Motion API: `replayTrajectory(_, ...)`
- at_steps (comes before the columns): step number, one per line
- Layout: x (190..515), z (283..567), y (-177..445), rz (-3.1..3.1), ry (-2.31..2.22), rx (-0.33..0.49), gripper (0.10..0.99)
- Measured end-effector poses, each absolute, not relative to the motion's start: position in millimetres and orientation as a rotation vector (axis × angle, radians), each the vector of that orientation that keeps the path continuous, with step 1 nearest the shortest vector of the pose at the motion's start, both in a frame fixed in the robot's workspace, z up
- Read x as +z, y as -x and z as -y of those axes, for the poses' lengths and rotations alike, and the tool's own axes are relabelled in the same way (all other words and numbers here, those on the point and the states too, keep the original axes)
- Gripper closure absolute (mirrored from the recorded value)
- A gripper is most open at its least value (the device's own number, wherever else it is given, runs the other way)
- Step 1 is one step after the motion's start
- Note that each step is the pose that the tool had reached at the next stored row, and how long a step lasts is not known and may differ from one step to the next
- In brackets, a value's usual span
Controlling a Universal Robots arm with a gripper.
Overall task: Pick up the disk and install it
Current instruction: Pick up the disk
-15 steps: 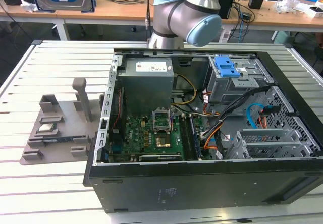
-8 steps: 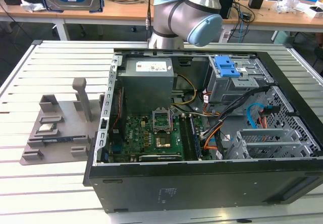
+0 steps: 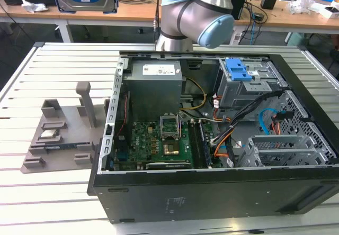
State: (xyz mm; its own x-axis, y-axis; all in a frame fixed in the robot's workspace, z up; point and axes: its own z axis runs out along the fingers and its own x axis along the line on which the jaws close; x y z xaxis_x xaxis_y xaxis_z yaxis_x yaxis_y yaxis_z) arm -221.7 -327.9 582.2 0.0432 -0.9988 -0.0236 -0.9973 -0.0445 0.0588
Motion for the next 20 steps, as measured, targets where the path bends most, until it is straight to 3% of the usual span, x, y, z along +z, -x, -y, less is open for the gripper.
replayTrajectory(20, 580.8, 327.8, 168.2, 2.153, -2.25, -0.09, 0.722)
